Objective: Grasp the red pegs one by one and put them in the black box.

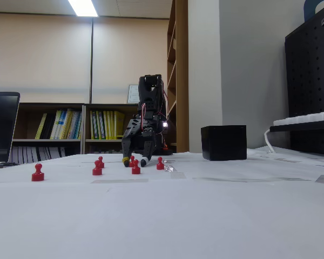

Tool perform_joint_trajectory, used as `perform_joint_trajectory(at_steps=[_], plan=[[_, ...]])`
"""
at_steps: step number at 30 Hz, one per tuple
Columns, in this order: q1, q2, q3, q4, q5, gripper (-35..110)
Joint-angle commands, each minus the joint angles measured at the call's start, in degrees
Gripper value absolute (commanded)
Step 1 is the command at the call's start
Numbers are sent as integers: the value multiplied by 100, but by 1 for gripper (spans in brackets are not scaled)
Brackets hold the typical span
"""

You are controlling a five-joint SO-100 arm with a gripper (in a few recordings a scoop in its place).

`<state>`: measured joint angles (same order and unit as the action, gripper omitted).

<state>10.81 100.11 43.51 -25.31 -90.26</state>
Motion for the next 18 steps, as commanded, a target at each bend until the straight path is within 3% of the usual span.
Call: perform_joint_trajectory(at_steps=[1, 8, 11, 14, 18], plan=[[105, 53, 211, -70, -53, 7], [123, 9, 193, 79, -70, 0], [114, -290, 229, 659, -114, 0], [97, -870, 545, 2522, -211, 0], [-272, -1969, 1934, 6768, -870, 0]])
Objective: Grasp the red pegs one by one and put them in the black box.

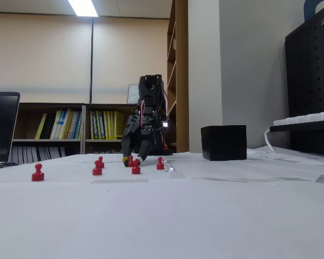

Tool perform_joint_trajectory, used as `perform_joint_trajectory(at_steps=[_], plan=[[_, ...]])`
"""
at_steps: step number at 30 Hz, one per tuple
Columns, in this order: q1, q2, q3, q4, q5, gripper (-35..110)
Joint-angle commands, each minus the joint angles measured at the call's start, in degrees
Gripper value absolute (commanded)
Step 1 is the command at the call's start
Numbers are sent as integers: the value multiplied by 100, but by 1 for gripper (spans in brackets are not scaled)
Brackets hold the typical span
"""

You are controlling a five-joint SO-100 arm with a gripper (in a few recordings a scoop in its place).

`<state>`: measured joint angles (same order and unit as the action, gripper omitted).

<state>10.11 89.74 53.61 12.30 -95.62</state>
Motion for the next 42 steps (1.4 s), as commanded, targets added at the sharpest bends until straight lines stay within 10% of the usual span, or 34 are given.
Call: perform_joint_trajectory(at_steps=[1, 7, 13, 42], plan=[[-352, -1125, 1239, 3771, -483, 0], [-1696, -1503, 3814, 7673, -1635, 0], [-3366, -1274, 5994, 9035, -2979, 0], [-5669, 896, 5036, 7620, -4131, 9]])
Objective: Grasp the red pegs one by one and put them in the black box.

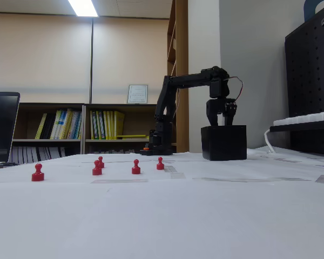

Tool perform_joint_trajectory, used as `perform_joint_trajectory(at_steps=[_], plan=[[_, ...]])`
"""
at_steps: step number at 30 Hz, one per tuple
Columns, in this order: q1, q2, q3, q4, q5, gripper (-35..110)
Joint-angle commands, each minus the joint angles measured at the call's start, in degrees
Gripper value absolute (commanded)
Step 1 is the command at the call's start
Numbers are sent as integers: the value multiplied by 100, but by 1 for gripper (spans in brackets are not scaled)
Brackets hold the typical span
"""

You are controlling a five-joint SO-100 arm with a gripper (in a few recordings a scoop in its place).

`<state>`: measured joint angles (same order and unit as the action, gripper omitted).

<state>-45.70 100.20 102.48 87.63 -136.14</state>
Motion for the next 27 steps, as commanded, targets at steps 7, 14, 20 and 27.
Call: perform_joint_trajectory(at_steps=[7, 14, 20, 27], plan=[[281, -773, 870, 571, 79, 12], [1573, -2127, 1301, 589, 624, 12], [3516, -3595, -1547, -1213, 1969, 11], [5502, -3700, -5124, -4755, 3902, 11]])
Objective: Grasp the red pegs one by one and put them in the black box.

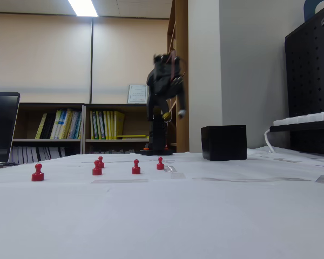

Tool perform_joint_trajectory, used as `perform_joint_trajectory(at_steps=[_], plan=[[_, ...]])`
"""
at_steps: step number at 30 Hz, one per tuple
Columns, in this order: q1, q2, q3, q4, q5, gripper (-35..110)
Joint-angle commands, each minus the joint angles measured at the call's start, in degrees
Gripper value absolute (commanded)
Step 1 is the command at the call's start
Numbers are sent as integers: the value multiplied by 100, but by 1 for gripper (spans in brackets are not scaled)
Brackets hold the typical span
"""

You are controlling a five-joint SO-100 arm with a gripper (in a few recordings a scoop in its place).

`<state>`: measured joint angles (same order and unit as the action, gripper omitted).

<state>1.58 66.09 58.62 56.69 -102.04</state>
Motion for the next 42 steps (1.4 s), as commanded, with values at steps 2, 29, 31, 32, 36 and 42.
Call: perform_joint_trajectory(at_steps=[2, 29, 31, 32, 36, 42], plan=[[1116, -105, -1345, -2812, 791, 11], [2057, 3032, -809, -6653, 1160, 11], [2065, 3146, -703, -6732, 1169, 11], [2065, 3208, -659, -6803, 1178, 11], [2092, 3507, -396, -6979, 1195, 11], [2109, 3762, -158, -7128, 1187, 11]])
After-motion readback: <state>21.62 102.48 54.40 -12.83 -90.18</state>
